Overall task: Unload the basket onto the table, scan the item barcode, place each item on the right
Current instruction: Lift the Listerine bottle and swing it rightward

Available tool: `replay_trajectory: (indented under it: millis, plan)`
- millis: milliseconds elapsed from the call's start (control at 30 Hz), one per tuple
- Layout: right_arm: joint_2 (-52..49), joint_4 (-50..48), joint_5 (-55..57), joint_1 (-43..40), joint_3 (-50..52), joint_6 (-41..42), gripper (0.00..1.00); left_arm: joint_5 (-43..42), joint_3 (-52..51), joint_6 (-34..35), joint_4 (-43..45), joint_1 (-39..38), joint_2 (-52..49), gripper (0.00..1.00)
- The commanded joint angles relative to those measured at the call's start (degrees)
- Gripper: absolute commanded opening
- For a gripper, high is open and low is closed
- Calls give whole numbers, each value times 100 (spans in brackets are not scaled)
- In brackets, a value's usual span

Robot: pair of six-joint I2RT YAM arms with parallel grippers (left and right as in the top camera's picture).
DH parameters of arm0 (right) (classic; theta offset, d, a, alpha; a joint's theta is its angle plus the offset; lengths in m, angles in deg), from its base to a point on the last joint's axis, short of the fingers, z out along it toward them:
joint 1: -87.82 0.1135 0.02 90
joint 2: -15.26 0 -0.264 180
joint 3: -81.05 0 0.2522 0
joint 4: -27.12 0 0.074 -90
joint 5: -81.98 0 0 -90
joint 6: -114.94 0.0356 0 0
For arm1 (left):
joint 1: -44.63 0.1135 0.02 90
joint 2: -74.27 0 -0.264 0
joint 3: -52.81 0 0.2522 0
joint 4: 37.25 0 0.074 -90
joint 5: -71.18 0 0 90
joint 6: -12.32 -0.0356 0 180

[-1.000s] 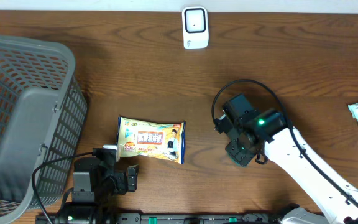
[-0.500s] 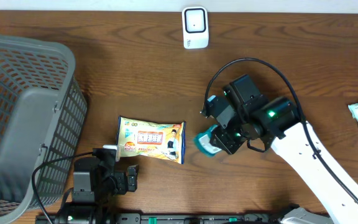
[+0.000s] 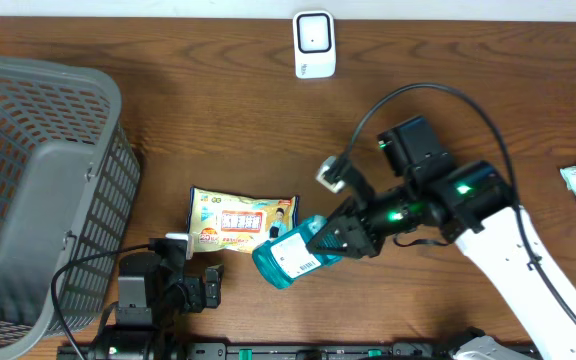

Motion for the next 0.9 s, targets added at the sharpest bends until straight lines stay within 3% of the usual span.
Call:
replay_trajectory:
  millis: [0, 400, 633, 733, 867]
  plan:
    - [131, 105, -1263, -402, -216, 850, 1, -48, 31, -37, 4, 13, 11, 99]
    - [131, 1060, -1460, -1467, -216, 804, 1, -48, 31, -35, 4, 13, 11, 99]
    - [131, 1676, -1294, -1495, -214, 13, 1, -48, 31, -37, 2, 13, 11, 99]
    - [129, 1620, -389, -1495, -214, 210, 1, -48, 31, -37, 4, 13, 11, 99]
    - [129, 1040, 1991, -1495, -214, 1600, 1, -48, 31, -35, 4, 13, 11, 99]
